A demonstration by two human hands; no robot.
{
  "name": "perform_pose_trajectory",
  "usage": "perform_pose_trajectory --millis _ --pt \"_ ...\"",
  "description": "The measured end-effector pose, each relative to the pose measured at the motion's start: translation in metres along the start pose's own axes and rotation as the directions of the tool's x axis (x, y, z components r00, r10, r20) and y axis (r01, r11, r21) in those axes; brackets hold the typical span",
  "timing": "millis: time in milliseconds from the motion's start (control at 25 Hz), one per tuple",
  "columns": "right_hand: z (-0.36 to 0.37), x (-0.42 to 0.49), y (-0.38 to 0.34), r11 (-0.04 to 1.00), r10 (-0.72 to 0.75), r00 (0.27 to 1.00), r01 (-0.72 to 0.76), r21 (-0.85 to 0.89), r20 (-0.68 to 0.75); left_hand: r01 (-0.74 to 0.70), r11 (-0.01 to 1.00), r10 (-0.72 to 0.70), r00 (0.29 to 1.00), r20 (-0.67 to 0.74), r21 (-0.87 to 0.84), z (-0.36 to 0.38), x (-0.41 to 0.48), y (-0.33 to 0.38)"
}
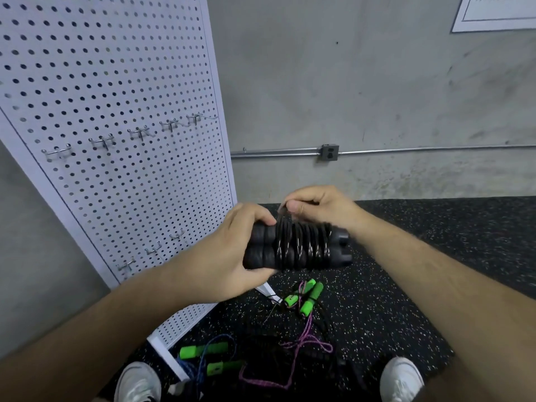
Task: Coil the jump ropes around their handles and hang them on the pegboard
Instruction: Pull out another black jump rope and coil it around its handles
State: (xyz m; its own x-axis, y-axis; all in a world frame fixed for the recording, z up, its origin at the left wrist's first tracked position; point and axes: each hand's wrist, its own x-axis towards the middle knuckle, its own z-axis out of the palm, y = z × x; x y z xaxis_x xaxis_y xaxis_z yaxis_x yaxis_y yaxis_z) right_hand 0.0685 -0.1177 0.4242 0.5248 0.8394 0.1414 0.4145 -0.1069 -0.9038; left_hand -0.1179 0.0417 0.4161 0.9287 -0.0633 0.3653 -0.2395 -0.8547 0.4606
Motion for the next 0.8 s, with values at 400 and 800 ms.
perform_pose_trajectory --millis 400,800 --pt "0.101 -0.011 -0.016 0.972 -0.114 0.991 0.099 -0.214 -0.062 0.302 0.926 -0.233 0.93 -0.285 0.228 -0.019 0.013 -0.023" --pt "0.094 -0.018 -0.036 0.946 -0.317 0.804 0.305 -0.108 -0.503 0.204 0.974 -0.224 0.925 -0.308 -0.096 -0.015 0.018 -0.016"
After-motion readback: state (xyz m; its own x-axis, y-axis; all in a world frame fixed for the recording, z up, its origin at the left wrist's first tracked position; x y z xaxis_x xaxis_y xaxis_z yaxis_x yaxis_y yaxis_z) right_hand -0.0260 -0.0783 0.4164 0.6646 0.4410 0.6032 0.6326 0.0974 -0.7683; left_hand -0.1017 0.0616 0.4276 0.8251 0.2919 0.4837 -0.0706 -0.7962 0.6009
